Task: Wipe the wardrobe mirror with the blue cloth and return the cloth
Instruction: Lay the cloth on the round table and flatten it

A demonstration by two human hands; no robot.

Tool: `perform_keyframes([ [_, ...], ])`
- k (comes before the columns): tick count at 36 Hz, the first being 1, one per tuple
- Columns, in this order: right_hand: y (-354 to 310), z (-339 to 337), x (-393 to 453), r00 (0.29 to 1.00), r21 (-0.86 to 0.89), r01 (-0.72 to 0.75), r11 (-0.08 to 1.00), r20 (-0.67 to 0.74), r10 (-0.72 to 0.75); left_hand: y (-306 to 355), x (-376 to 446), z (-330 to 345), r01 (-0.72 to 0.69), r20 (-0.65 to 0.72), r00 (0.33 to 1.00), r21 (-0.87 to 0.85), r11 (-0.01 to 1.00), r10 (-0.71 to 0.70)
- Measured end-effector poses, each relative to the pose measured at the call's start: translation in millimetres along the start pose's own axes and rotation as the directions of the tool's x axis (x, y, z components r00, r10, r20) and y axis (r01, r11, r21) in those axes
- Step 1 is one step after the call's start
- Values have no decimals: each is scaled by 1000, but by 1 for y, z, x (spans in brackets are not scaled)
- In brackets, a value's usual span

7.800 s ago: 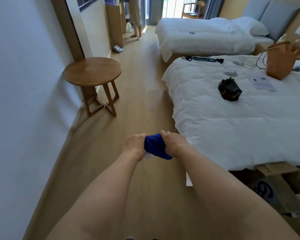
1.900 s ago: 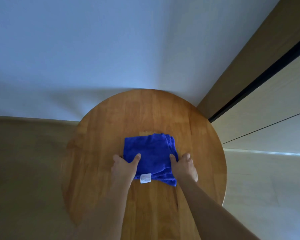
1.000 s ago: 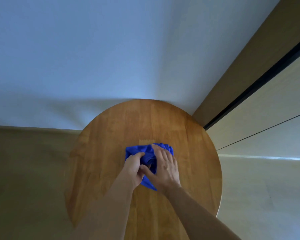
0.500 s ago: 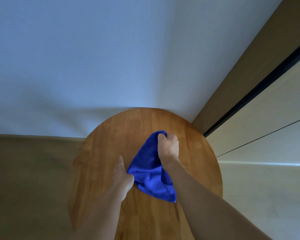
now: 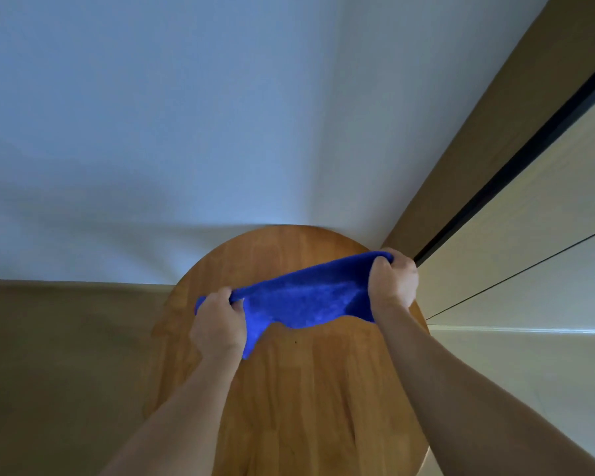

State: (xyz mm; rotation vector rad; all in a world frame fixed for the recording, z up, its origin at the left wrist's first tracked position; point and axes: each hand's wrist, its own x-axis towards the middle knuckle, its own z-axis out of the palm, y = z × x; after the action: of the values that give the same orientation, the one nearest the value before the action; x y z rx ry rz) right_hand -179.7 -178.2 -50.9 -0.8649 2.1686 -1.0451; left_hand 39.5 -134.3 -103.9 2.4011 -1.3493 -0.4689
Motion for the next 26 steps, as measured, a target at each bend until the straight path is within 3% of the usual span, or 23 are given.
perform_keyframes([
  [6, -9, -9, 3, 999, 18, 18, 1000, -38, -18, 13, 2, -26, -183, -223, 960, -47, 982, 168],
  [10, 28, -5, 0, 996, 10, -86, 996, 21, 86, -7, -14, -13, -247, -150, 958, 3, 969, 244],
  [15, 118, -2, -22, 970, -200, -180, 963, 129, 208, -51, -56, 31, -107, 136, 986, 74, 992, 96],
  [20, 182, -3, -48, 926, -329, -281, 902, 155, 345, -83, -98, 59, 43, 380, 920, 134, 990, -91],
  [23, 194, -4, -52, 877, -289, -432, 854, 86, 473, -86, -104, 62, 150, 364, 915, 91, 984, -173],
  [26, 198, -4, -48, 869, -267, -477, 838, 3, 495, -84, -97, 61, 251, 165, 956, -20, 968, -244],
])
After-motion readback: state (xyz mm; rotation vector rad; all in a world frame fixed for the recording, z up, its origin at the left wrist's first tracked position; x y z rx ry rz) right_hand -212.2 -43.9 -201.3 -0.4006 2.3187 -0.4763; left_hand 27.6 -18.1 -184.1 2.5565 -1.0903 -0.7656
